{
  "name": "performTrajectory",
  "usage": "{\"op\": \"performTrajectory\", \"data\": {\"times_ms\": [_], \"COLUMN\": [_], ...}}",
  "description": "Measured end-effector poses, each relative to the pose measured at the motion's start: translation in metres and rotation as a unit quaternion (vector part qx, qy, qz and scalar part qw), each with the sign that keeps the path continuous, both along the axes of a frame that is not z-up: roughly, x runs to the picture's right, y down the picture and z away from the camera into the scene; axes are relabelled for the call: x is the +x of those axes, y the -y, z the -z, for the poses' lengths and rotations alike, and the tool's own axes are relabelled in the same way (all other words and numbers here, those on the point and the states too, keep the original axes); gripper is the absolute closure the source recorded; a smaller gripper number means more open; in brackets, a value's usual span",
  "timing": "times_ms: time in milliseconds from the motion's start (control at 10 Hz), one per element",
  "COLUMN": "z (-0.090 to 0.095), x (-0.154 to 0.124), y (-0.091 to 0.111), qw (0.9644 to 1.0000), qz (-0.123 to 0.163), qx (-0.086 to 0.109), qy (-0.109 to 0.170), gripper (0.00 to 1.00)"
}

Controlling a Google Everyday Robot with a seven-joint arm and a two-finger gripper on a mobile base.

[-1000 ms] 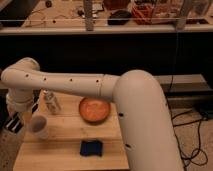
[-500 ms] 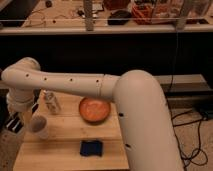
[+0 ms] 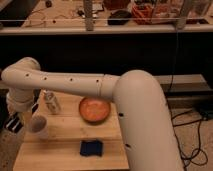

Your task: Place the eraser in the ceramic cup

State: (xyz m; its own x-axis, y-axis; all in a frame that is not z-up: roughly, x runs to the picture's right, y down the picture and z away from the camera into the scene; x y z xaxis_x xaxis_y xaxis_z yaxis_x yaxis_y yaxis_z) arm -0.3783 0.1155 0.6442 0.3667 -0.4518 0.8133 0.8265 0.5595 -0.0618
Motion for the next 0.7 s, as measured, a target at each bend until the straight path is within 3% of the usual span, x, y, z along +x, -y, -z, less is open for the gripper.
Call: {"op": "performTrajectory", "data": {"times_ms": [300,500,700], "z": [0.0,-0.001,0.003], "x": [0.002,0.009,0.013], "y": [-0.001,-0.002,-0.004], "qw": [0.9999,0.9969,0.9923], "qz": [-0.013,-0.053,-0.079], "qx": [-0.01,-0.059,-0.095], "qy": [-0.003,0.005,0.006], "gripper": [0.89,0.99,1.0]}}
